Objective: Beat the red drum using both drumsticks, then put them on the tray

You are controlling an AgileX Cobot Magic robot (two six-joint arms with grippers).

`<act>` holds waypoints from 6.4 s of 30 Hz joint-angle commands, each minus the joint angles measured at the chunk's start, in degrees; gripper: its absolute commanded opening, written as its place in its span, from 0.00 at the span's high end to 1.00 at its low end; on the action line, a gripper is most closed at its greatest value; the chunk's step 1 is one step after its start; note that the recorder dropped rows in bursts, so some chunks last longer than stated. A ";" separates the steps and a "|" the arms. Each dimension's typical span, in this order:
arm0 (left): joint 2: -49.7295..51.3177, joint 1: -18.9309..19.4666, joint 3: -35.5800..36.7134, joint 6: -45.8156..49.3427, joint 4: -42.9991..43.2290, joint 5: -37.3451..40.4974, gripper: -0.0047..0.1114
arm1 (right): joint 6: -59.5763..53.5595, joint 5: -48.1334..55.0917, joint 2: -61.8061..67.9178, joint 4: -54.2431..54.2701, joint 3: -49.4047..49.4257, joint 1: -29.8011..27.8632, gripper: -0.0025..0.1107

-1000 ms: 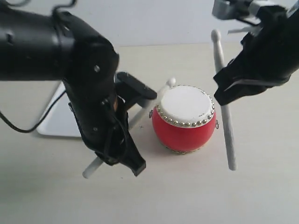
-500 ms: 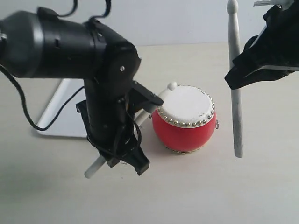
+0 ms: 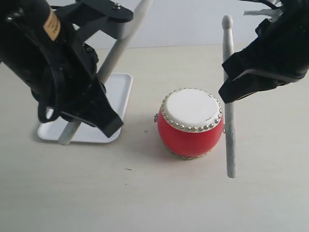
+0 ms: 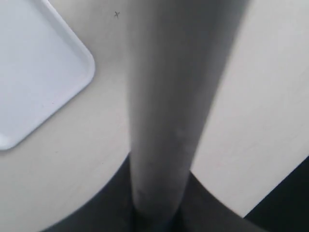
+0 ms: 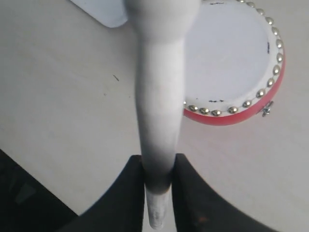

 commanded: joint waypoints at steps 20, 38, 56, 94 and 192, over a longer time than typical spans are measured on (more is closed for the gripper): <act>-3.83 18.84 12.26 -5.82 6.43 -17.67 0.96 | -11.71 -3.81 18.34 27.13 -13.58 -0.12 0.98; 22.92 29.63 -0.89 -4.41 5.12 -21.90 0.96 | -29.27 2.54 11.32 23.45 -18.73 -0.12 0.98; 37.96 29.63 -11.47 -4.26 0.26 -16.11 0.96 | -52.44 -9.54 11.09 31.55 -8.42 -0.12 0.98; 36.05 31.81 -3.72 -7.49 0.86 -22.25 0.94 | -52.41 -8.51 11.09 34.39 -8.42 -0.12 0.98; 13.82 41.95 28.08 104.78 -94.88 2.94 0.96 | -66.27 7.62 31.37 52.15 -16.99 2.55 0.87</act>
